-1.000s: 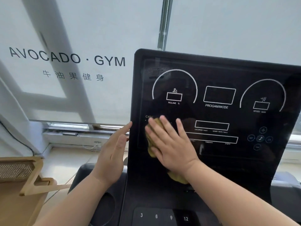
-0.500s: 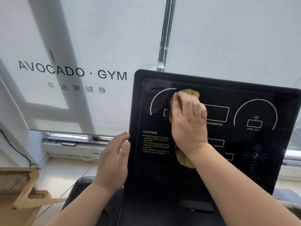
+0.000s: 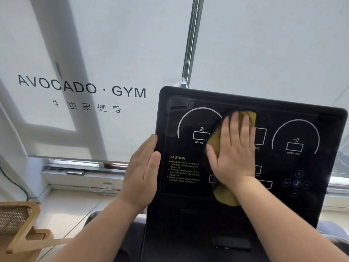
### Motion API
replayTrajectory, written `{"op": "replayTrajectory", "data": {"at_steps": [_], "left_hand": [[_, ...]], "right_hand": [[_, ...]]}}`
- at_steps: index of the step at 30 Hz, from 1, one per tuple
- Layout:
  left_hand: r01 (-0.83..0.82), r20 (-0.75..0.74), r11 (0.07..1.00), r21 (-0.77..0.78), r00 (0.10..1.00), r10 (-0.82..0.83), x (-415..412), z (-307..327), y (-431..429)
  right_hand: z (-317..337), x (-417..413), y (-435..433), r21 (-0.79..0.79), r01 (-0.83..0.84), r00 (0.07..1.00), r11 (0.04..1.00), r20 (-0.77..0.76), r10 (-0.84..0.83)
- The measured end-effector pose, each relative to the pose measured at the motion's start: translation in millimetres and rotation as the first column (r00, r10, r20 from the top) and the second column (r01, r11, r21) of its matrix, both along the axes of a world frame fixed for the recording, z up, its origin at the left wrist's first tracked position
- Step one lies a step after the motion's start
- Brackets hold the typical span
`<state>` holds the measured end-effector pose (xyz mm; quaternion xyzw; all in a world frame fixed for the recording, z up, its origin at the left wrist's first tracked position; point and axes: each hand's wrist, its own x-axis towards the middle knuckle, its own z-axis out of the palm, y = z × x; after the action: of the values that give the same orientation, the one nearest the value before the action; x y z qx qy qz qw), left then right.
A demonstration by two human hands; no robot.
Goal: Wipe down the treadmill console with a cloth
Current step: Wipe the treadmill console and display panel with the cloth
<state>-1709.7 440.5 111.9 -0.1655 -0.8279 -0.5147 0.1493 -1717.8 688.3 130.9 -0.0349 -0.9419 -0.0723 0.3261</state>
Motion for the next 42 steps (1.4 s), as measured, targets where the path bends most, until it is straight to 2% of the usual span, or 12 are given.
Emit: {"op": "replayTrajectory", "data": {"at_steps": [3,7,12,16,18,22,26,29,31,37,40,42], "left_hand": [[0.016,0.017,0.999,0.047,1.0,-0.016,-2.0,1.7,0.8],[0.026,0.029,0.991,0.13,0.999,-0.03,-2.1,-5.2,1.7],[-0.021,0.029,0.979,0.2,0.999,0.016,-4.4,-10.4,4.1],[-0.033,0.039,0.981,0.189,0.999,0.026,-4.0,-9.9,4.8],[-0.037,0.053,0.981,0.188,0.998,0.028,-3.2,-10.4,5.7],[-0.053,0.09,0.977,0.205,0.995,0.035,0.8,-11.3,9.4],[-0.057,0.086,0.981,0.183,0.995,0.042,6.1,-11.9,11.0],[0.003,0.135,0.958,0.288,0.99,-0.044,10.8,-13.7,11.7],[0.017,0.164,0.921,0.388,0.983,-0.087,13.6,-15.6,10.8],[-0.01,0.238,0.915,0.403,0.967,-0.095,25.3,-25.6,2.3],[0.021,0.27,0.924,0.382,0.954,-0.133,27.5,-21.1,-2.3],[0.025,0.307,0.916,0.401,0.938,-0.16,25.5,-16.9,-7.6]], "right_hand": [[30.5,-24.3,-10.1,0.018,-0.06,0.998,0.998,-0.028,0.061],[31.5,-33.6,-40.9,0.221,-0.197,0.98,0.955,0.065,0.188],[-16.2,-7.5,-29.0,0.462,-0.507,0.861,0.728,0.302,0.408],[-30.2,8.7,15.2,0.526,-0.579,0.815,0.623,0.361,0.453],[-19.2,5.7,33.0,0.511,-0.543,0.838,0.666,0.284,0.465],[33.5,-20.3,44.2,0.322,-0.363,0.925,0.874,0.015,0.379],[71.6,-44.0,11.4,0.149,-0.277,0.96,0.949,-0.005,0.281],[61.4,-45.7,-20.8,0.18,-0.261,0.965,0.948,0.036,0.259],[36.4,-37.3,-37.3,0.264,-0.327,0.945,0.907,0.102,0.311],[-52.2,9.9,-42.7,0.432,-0.574,0.819,0.696,0.334,0.467],[-59.1,18.3,-20.1,0.49,-0.652,0.758,0.578,0.413,0.505],[-43.9,10.7,-1.7,0.503,-0.655,0.755,0.565,0.401,0.518]]}}
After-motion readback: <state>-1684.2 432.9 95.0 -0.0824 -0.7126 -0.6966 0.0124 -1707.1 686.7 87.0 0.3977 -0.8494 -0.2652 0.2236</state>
